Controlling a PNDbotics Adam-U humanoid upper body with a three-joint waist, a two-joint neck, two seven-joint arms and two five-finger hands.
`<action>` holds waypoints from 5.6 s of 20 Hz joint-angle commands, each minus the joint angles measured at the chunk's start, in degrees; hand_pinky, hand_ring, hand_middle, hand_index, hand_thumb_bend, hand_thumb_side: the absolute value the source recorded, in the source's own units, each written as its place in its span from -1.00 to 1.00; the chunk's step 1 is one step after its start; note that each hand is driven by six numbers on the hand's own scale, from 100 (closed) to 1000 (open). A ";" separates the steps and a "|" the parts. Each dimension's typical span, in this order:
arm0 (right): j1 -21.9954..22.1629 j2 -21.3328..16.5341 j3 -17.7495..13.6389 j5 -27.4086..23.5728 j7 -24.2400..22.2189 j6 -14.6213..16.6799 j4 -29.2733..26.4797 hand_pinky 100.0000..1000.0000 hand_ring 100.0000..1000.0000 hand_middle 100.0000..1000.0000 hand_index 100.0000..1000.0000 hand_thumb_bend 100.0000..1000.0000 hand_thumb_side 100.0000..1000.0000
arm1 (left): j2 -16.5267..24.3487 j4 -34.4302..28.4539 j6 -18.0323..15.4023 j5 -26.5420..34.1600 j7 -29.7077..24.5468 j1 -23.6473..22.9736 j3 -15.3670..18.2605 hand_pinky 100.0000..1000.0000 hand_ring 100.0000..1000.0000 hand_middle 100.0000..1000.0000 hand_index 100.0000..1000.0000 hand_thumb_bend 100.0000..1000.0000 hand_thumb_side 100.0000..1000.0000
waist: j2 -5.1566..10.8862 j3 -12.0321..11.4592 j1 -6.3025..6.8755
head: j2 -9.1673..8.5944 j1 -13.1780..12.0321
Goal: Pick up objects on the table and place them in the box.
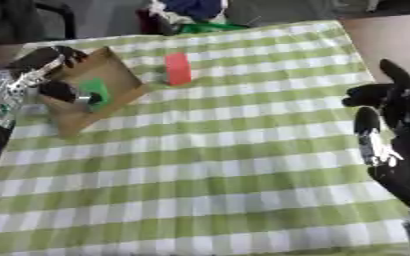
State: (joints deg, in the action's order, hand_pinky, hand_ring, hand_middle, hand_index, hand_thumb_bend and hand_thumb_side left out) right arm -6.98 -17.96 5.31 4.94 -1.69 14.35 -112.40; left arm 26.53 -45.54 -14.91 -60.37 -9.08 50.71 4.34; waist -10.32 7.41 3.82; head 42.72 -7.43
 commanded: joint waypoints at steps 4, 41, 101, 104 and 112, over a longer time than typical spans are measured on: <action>-0.38 -0.42 0.14 0.05 -0.27 0.09 -0.60 0.74 0.33 0.30 1.00 -1.00 -0.04 | -2.24 -3.52 -0.44 0.99 -0.69 5.71 0.32 0.61 0.43 0.47 0.75 0.46 0.16 | 0.99 0.43 -0.24 | -0.10 -0.31; -1.75 -0.35 1.22 -0.67 -1.93 0.28 -0.31 0.75 0.33 0.30 1.00 -1.00 -0.03 | -12.81 9.81 5.35 -10.56 3.56 14.83 3.91 0.52 0.31 0.32 0.63 0.13 -0.41 | -0.30 5.04 1.06 | -0.84 -2.08; -1.09 0.00 0.34 -0.30 -1.38 0.43 -0.49 0.75 0.33 0.30 1.00 -1.00 -0.06 | 3.19 -28.39 6.93 26.13 10.00 -6.41 6.64 0.40 0.13 0.12 0.56 -0.25 -0.11 | -0.38 -0.36 -1.35 | -1.47 -1.83; -1.24 0.07 0.28 -0.34 -1.28 0.40 -0.51 0.75 0.33 0.29 1.00 -1.00 -0.05 | 1.88 -35.77 5.11 33.65 9.84 -10.51 6.44 0.38 0.09 0.07 0.54 -0.38 -0.09 | -0.64 -0.79 -1.46 | -1.62 -2.07; -2.07 -0.14 0.37 -0.59 -1.32 0.38 -0.90 0.75 0.33 0.30 1.00 -1.00 -0.06 | -3.51 -47.82 1.13 45.30 6.99 -18.82 5.77 0.37 0.10 0.07 0.53 -0.51 -0.05 | -1.08 -1.86 -1.98 | -2.10 -2.60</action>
State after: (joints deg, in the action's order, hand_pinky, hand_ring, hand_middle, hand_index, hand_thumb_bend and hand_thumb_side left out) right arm -8.49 -17.46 6.00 4.48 -3.09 14.68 -112.01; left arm 22.71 -90.83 -12.95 -16.44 -1.66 31.28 10.13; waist -12.09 5.52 1.90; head 41.23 -9.88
